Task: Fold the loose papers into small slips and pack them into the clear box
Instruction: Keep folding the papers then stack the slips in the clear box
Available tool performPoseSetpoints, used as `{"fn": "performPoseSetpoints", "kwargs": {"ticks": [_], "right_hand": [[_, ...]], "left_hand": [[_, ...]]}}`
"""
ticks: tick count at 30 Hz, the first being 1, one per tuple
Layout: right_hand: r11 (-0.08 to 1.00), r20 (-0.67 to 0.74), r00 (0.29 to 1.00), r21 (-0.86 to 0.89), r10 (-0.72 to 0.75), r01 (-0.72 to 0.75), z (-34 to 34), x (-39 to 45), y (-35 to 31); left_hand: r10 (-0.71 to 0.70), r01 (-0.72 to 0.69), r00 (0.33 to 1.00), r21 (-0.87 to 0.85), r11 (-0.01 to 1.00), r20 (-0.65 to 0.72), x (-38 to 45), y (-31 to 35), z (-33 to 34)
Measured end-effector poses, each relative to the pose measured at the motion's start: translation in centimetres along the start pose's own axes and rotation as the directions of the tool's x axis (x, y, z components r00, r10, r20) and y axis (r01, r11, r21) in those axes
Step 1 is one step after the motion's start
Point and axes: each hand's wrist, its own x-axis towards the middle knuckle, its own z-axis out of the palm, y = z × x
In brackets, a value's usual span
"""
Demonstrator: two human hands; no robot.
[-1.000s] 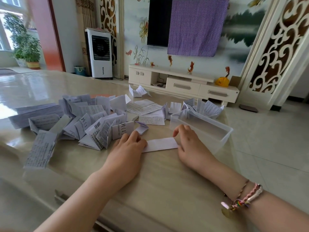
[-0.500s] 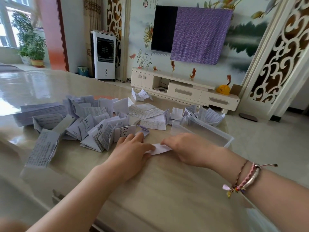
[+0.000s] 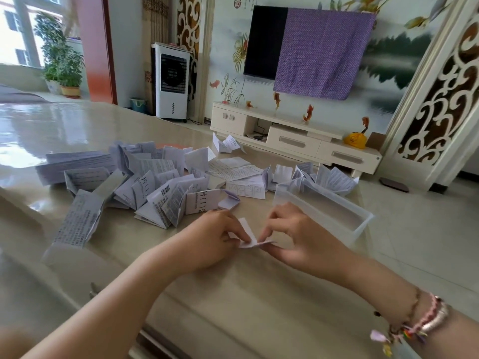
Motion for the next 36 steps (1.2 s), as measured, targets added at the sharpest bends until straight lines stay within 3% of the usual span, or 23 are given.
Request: {"fn": "performPoseSetpoints", "kwargs": {"ticks": [3,5,10,15,21,26,32,36], "right_hand": [[0.956,0.017,0.984,0.235,0.176,-0.175,0.8,1.2,-0.2],[0.914,0.065,0.96,0.292,0.274,-0.28,1.8,2.2,-0.1],[0.882,0.159,0.875,0.048,0.457,-0.469,3.9,4.2,0.0],[0.868,0.11,0.863,-0.129,0.493,-0.479,4.8,4.3,-0.8],[0.857,0.071,0.866,-0.209,0.495,-0.472,5.1,4.3,-1.3],[0.843,0.049,0.872,-0.29,0.486,-0.454,5.1,4.2,-1.6],[0.835,-0.003,0.867,-0.269,0.499,-0.481,5.4,4.1,-1.7],[0.865,-0.065,0.872,-0.114,0.485,-0.49,5.3,3.8,-1.7]], "left_hand": [[-0.038,0.037,0.999,-0.032,0.999,-0.04,-0.4,-0.5,-0.1],[-0.091,0.079,0.992,-0.136,0.988,-0.083,-0.6,-0.9,-0.1],[-0.139,0.107,0.977,-0.196,0.975,-0.159,-0.8,-1.1,0.6],[-0.168,0.135,0.951,-0.142,0.981,-0.259,-0.4,-1.0,1.2],[-0.118,0.169,0.957,0.179,0.969,-0.264,-0.1,-0.6,1.7],[-0.09,0.158,0.967,0.287,0.945,-0.239,-0.5,-0.4,2.0],[-0.08,0.155,0.972,0.35,0.924,-0.222,-0.9,-0.1,1.9],[-0.13,0.203,0.97,0.391,0.898,-0.205,-0.9,0.3,1.8]]}}
